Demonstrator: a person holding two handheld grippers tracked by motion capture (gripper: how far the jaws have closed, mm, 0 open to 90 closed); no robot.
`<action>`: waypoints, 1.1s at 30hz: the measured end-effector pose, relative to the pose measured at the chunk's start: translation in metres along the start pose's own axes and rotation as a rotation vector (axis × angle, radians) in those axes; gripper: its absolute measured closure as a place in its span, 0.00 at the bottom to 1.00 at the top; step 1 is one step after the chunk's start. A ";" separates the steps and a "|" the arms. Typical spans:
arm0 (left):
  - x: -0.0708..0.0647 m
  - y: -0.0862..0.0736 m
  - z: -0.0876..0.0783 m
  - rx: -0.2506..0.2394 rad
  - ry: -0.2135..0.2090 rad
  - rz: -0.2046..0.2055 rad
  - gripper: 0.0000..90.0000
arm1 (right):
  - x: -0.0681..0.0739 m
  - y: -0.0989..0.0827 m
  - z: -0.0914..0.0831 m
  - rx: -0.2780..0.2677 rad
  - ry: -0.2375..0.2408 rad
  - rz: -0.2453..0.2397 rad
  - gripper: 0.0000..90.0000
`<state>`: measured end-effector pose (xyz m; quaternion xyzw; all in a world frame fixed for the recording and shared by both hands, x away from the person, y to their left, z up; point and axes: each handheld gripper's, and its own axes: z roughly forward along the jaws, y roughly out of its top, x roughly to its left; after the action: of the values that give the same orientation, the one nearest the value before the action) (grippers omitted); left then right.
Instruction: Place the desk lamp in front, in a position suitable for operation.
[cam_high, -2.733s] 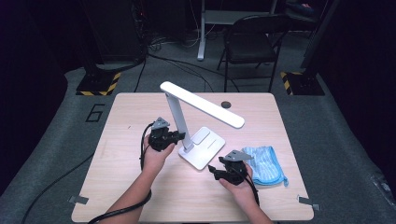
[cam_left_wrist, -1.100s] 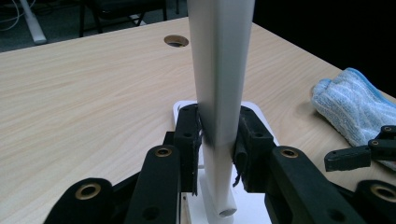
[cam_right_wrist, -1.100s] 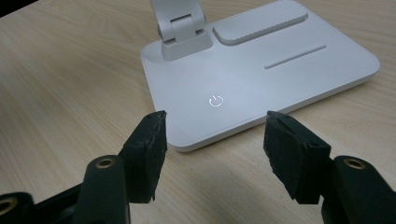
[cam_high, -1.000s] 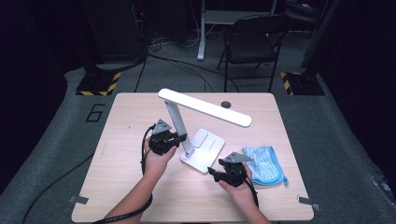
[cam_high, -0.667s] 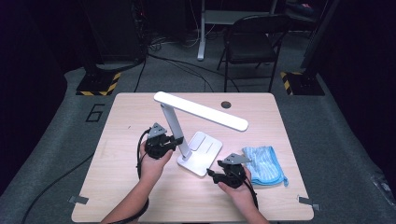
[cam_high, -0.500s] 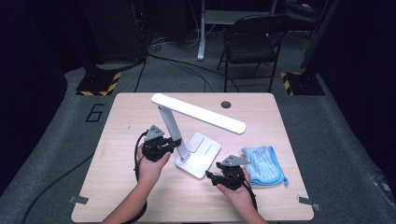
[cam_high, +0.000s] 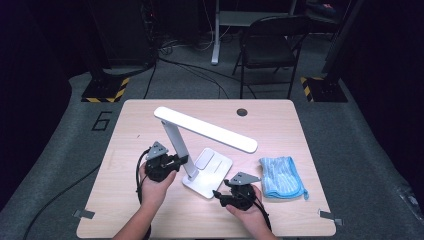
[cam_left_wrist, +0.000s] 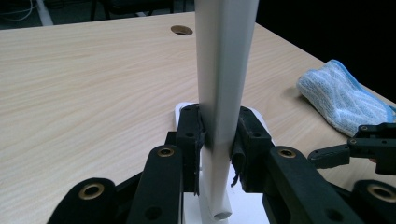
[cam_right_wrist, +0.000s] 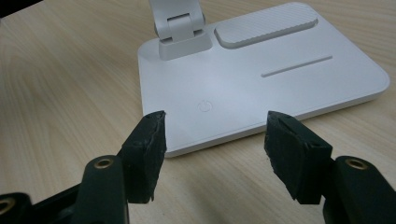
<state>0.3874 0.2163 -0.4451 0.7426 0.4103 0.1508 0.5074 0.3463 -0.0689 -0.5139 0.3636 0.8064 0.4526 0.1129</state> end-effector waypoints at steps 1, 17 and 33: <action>-0.001 -0.001 -0.001 -0.003 0.003 -0.007 0.83 | 0.001 0.000 0.000 -0.001 0.004 -0.009 0.42; -0.010 -0.011 -0.019 0.006 -0.013 0.013 0.80 | 0.014 -0.010 0.001 0.037 0.012 -0.026 0.38; -0.011 -0.008 -0.025 -0.022 -0.104 0.045 0.65 | 0.022 -0.014 0.007 0.063 -0.046 -0.083 0.30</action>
<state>0.3607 0.2246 -0.4392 0.7530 0.3647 0.1277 0.5326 0.3275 -0.0538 -0.5257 0.3437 0.8316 0.4136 0.1386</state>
